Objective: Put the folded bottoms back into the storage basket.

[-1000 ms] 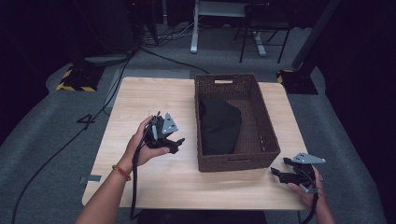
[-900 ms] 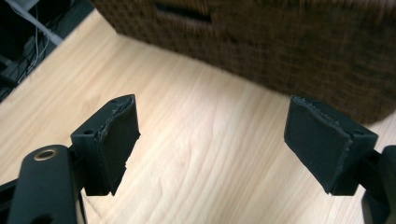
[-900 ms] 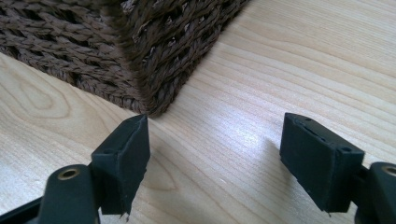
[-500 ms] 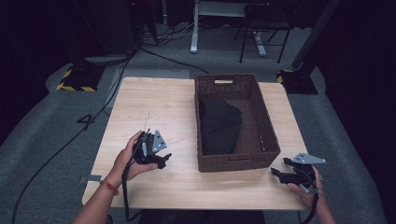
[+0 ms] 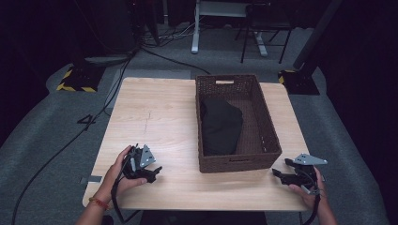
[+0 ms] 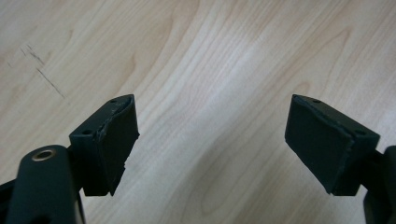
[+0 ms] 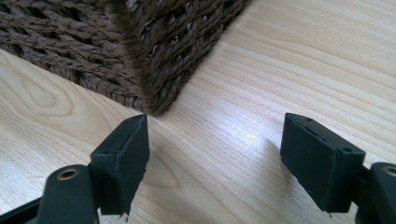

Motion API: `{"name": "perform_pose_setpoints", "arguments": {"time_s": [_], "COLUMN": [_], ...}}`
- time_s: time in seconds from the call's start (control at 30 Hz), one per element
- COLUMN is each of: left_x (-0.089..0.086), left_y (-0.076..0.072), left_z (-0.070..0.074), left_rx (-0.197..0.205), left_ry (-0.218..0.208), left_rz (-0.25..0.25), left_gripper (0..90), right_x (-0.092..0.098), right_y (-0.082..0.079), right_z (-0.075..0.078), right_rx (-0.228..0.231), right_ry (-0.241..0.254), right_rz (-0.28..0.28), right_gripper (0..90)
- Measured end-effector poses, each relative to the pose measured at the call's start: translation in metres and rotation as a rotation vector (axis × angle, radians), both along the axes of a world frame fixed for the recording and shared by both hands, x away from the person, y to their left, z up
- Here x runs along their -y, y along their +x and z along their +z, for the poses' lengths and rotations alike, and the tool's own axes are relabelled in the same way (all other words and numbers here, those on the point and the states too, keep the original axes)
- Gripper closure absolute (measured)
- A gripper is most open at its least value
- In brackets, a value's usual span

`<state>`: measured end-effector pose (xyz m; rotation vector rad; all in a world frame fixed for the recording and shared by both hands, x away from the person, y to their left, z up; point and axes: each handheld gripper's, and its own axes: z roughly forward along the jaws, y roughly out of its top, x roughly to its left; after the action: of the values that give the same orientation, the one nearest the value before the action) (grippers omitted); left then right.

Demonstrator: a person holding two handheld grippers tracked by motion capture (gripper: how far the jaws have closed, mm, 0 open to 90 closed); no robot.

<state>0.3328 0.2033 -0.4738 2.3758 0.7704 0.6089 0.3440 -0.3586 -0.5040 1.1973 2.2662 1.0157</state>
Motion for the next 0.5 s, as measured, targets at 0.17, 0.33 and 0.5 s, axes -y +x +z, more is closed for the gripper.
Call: {"name": "perform_pose_setpoints", "arguments": {"time_s": [0.17, 0.33, 0.5], "left_x": [-0.013, -0.036, -0.051], "left_y": [-0.005, -0.007, -0.007], "left_z": [-0.011, -0.025, -0.028], "left_rx": [-0.039, -0.085, -0.108], "left_ry": [-0.027, -0.14, -0.186], "left_rz": [0.039, 0.121, 0.17], "left_gripper": [16.8, 17.0, 17.2], "right_x": [0.0, 0.0, 0.0], "right_y": [0.0, 0.0, -0.001], "right_z": [0.0, 0.0, 0.0], "right_rx": [0.0, 0.001, 0.001], "right_ry": [0.001, -0.001, -0.002], "right_rz": [0.0, 0.004, 0.011], "right_gripper": [24.8, 24.7, 24.8]}}
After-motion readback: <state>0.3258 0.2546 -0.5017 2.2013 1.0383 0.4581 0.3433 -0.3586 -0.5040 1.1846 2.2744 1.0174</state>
